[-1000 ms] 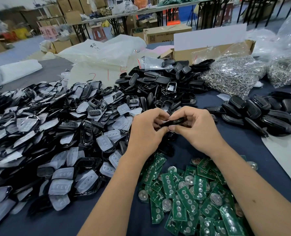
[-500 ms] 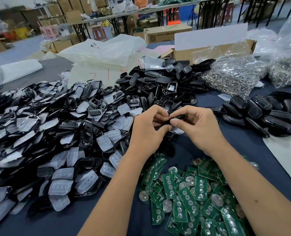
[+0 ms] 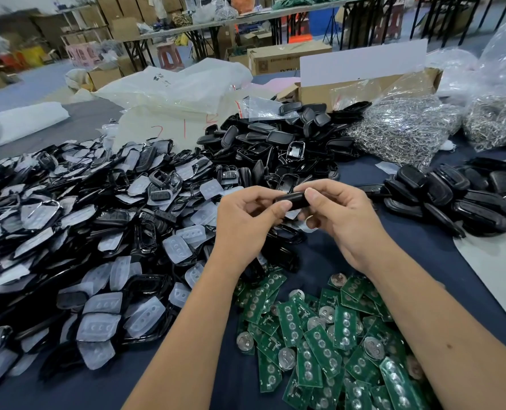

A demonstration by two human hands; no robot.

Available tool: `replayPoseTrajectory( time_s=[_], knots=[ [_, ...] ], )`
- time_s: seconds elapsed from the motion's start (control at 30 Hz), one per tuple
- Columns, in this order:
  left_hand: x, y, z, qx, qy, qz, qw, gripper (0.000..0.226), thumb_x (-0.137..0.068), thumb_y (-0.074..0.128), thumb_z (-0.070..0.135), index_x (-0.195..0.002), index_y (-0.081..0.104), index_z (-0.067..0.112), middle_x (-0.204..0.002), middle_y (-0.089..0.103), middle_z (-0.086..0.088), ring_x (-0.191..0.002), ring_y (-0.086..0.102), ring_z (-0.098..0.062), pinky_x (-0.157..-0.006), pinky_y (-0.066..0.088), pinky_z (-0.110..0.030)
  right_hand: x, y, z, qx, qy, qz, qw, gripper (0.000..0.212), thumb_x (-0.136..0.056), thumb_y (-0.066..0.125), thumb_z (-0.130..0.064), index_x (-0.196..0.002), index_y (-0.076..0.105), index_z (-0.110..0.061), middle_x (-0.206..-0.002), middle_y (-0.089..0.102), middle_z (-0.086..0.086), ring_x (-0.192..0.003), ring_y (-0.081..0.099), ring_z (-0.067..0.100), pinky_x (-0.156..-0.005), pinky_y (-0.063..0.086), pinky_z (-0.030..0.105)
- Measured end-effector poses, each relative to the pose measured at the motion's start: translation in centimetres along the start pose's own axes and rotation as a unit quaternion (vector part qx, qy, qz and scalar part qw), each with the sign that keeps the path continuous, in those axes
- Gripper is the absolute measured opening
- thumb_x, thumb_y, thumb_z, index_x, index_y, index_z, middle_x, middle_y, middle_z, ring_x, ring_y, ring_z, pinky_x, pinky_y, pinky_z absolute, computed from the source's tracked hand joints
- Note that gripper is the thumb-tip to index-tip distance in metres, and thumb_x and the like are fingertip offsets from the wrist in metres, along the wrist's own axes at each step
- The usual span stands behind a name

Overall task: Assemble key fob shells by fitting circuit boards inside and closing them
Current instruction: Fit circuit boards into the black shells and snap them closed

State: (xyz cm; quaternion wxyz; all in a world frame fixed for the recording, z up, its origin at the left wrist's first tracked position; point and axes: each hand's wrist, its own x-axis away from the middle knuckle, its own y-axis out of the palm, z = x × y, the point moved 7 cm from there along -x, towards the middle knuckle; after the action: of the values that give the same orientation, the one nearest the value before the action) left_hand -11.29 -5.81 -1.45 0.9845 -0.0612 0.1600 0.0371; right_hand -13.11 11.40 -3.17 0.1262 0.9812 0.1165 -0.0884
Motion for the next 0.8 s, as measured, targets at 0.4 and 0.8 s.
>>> replayPoseTrajectory(
  time_s=[0.4, 0.8],
  knots=[
    [0.2, 0.7, 0.0, -0.004, 0.013, -0.024, 1.000, 0.005, -0.088, 0.076, 0.014, -0.092, 0.074, 0.018, -0.087, 0.074, -0.012, -0.088, 0.069, -0.039, -0.088, 0.057, -0.059, 0.1, 0.2, -1.3, 0.133, -0.064, 0.004, 0.989, 0.020, -0.095, 0.073, -0.009, -0.099, 0.078, -0.028, -0.094, 0.077, 0.000, -0.084, 0.069, 0.012, -0.076, 0.053, 0.019],
    [0.1, -0.1, 0.6, -0.100, 0.041, 0.009, 0.994, 0.020, -0.083, 0.084, 0.011, -0.099, 0.080, 0.022, -0.095, 0.077, 0.007, -0.093, 0.074, -0.014, -0.082, 0.062, -0.045, 0.7, 0.6, -2.8, 0.282, -0.159, 0.025, 0.946, 0.018, -0.089, 0.079, -0.005, -0.103, 0.077, -0.017, -0.099, 0.074, -0.006, -0.099, 0.071, 0.014, -0.089, 0.058, 0.036]
  ],
)
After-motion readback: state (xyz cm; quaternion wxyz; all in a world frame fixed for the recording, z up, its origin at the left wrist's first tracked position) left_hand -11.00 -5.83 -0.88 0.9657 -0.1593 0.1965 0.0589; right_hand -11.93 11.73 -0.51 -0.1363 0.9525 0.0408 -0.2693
